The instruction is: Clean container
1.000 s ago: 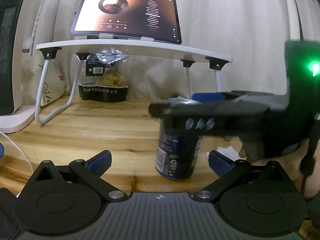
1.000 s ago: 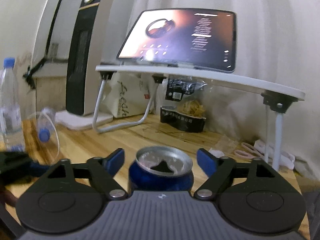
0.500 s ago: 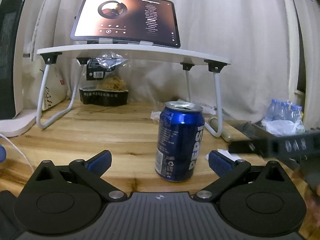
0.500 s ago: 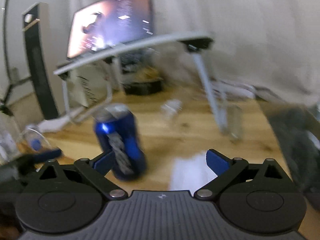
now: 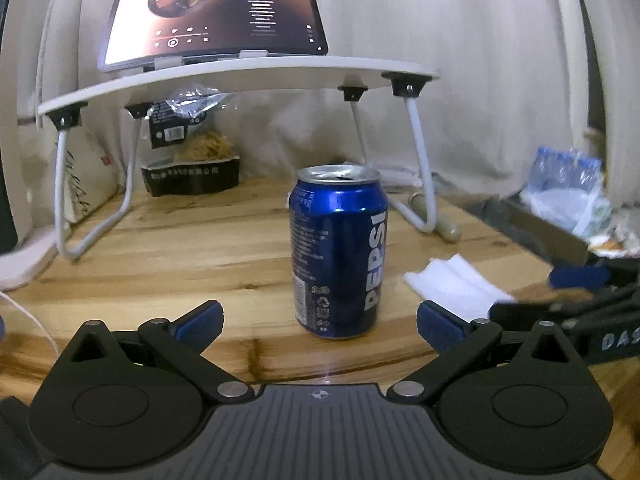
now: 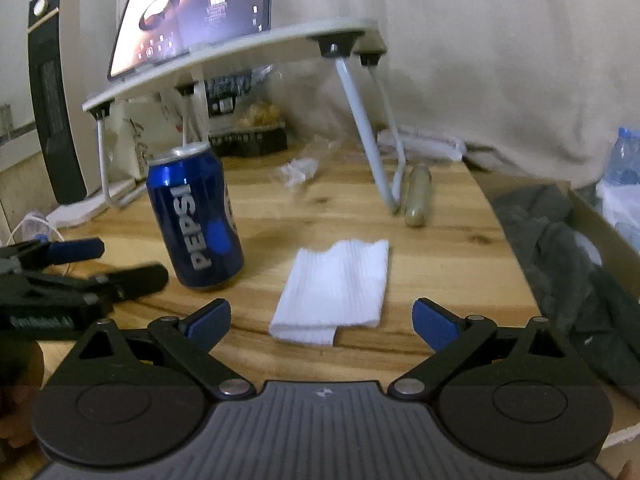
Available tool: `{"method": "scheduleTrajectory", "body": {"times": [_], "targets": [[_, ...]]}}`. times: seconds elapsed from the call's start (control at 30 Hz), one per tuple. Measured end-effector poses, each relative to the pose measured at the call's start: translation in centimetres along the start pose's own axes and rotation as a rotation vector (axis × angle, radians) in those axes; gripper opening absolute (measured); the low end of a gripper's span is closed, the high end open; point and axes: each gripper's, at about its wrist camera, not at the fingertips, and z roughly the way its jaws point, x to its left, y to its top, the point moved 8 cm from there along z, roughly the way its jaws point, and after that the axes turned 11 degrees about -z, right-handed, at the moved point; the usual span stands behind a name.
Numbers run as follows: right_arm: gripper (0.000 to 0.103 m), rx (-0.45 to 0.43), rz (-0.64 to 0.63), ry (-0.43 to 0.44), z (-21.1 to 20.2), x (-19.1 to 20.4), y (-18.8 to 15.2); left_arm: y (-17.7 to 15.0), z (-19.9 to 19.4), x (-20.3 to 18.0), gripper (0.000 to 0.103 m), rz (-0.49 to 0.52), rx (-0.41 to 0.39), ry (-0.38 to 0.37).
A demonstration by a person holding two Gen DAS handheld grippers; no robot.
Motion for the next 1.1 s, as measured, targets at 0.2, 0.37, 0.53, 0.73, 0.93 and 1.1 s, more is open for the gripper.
{"method": "scheduleTrajectory", "body": {"times": [0.2, 0.37, 0.53, 0.73, 0.93, 1.1], "targets": [[0.103, 0.003, 0.043, 0.011, -0.1, -0.6, -0.3, -0.1, 0.2, -0.1, 0.103, -0.006, 0.01, 0.001], [0.103, 0.028, 0.115, 0.026, 0.2, -1.5, -0.8, -0.1, 0.4, -0.1, 0.103, -0.013, 0.018, -0.004], [0.103, 0.036, 0.141, 0.035, 0.3, -1.7, -1.0, -0.1, 0.5, -0.2, 0.103, -0.014, 0.022, -0.008], [0.103, 0.055, 0.128, 0.036, 0.6, -1.3, -1.1, -0.1, 0.5, 0.0, 0.103, -0.02, 0.022, -0.007], [0.103, 0.065, 0.111, 0.033, 0.8, -1.1, -1.2, -0.1, 0.5, -0.1, 0.103, -0.017, 0.024, -0.01], [0.103, 0.07, 0.111, 0.033, 0.8, -1.0, -1.2, -0.1, 0.4, -0.3, 0.103, -0.012, 0.022, -0.021]]}}
